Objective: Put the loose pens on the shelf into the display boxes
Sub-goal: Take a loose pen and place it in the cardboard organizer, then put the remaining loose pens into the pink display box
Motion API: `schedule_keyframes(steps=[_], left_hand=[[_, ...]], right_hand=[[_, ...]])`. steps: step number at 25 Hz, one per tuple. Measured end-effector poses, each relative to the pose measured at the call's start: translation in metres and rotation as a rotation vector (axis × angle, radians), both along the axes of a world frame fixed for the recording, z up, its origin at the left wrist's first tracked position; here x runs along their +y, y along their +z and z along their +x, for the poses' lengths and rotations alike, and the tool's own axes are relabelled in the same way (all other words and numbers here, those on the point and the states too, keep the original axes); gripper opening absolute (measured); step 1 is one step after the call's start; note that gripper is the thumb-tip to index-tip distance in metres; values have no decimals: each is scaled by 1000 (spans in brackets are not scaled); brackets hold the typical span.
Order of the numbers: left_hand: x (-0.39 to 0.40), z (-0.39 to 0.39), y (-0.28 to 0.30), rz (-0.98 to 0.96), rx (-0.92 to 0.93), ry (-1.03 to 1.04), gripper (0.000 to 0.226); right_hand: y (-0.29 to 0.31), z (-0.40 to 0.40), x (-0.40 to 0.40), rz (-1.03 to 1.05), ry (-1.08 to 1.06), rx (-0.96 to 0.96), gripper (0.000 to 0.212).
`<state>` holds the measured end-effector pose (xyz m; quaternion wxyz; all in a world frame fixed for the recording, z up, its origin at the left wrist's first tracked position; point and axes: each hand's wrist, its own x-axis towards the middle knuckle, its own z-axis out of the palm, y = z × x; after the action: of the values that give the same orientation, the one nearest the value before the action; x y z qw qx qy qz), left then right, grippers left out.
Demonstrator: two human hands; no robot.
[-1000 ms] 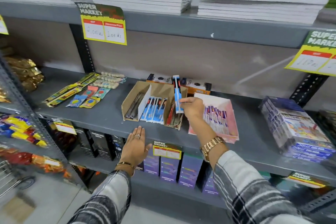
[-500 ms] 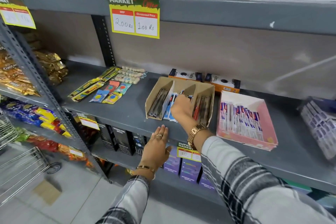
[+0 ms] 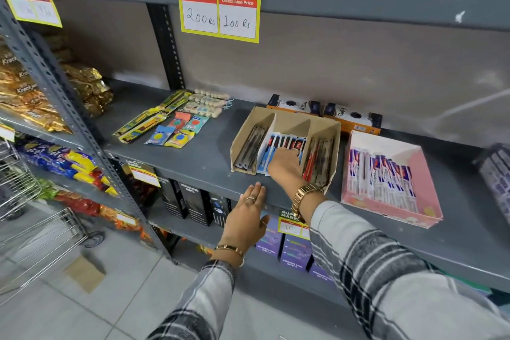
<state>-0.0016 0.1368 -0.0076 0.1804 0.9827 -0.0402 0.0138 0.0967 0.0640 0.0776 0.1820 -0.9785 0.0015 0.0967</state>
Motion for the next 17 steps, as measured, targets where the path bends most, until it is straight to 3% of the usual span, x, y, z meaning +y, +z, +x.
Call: schedule_keyframes(steps=[8, 13, 17], left_hand=[[-4, -1, 5, 53, 32, -4, 63], [-22, -2, 10, 164, 60, 55, 68], [-61, -8, 10, 190, 5, -78, 69]], right_hand=[[27, -12, -27, -159, 180, -475, 38], [25, -22, -81, -195, 173, -632, 43], [22, -32, -143, -216, 34, -666, 40]])
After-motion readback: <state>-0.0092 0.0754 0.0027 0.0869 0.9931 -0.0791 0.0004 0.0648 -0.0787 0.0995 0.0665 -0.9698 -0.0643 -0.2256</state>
